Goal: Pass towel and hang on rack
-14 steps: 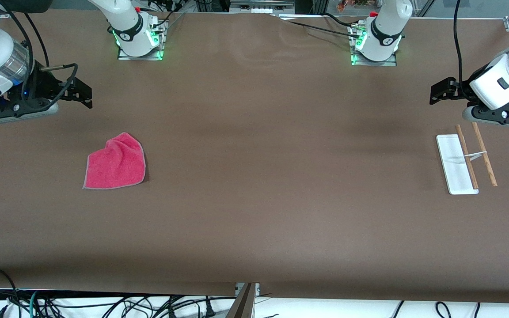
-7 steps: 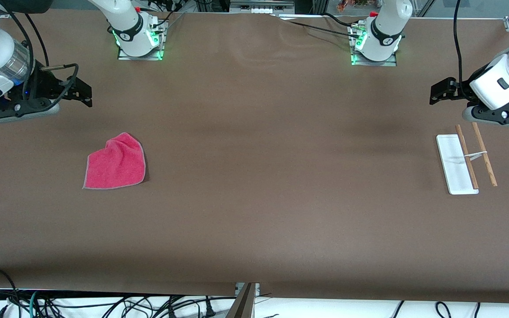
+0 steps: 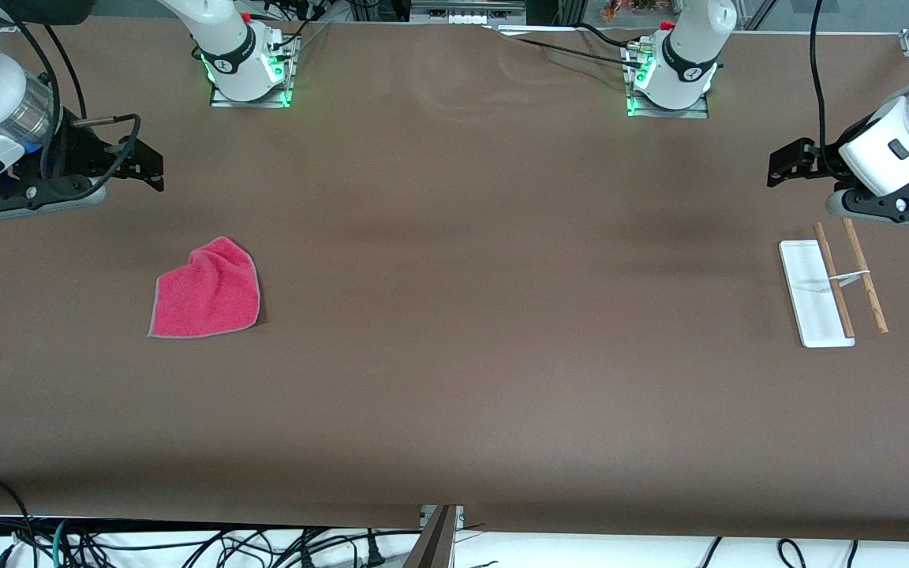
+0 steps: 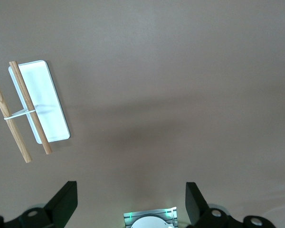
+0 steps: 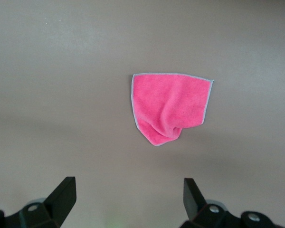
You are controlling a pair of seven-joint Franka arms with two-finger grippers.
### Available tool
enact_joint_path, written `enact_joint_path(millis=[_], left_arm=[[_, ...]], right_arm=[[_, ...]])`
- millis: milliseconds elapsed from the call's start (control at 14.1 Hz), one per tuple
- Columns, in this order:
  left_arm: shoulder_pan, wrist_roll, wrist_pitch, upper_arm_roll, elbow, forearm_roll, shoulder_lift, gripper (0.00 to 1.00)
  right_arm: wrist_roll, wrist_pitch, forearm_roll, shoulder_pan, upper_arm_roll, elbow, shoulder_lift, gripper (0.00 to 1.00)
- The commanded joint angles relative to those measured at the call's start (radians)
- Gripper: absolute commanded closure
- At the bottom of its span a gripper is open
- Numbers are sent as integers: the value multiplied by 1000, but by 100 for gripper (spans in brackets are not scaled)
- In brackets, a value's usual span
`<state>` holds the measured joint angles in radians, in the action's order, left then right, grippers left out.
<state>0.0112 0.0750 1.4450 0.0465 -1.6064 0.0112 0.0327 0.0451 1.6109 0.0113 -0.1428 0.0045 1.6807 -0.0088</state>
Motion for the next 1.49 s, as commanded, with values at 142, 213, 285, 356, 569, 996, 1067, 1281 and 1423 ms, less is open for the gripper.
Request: enact_joint_path(millis=[142, 213, 285, 356, 569, 996, 1067, 1281, 1423], left_arm=[[1, 22, -18, 0, 29, -7, 13, 0], [1, 22, -18, 0, 31, -7, 13, 0], [1, 22, -18, 0, 31, -7, 13, 0], [0, 22, -20, -2, 29, -5, 13, 0], [1, 22, -20, 0, 31, -7, 13, 0], [1, 22, -20, 0, 29, -7, 13, 0], [1, 20, -20, 0, 29, -7, 13, 0], [0, 22, -20, 0, 29, -7, 13, 0], [1, 20, -20, 0, 29, -7, 13, 0]], right_arm=[[-1, -26, 16, 8, 11, -33, 9, 0], [-1, -26, 16, 8, 11, -33, 9, 0], [-1, -26, 16, 8, 11, -33, 10, 0], [-1, -26, 16, 8, 11, -33, 12, 0], [-4, -26, 18, 6, 11, -33, 13, 0], [-2, -25, 19, 6, 11, -32, 18, 0], [-2, -26, 21, 6, 11, -32, 18, 0], [-5, 0, 19, 8, 11, -32, 29, 0], [-16, 52, 21, 8, 9, -32, 85, 0]])
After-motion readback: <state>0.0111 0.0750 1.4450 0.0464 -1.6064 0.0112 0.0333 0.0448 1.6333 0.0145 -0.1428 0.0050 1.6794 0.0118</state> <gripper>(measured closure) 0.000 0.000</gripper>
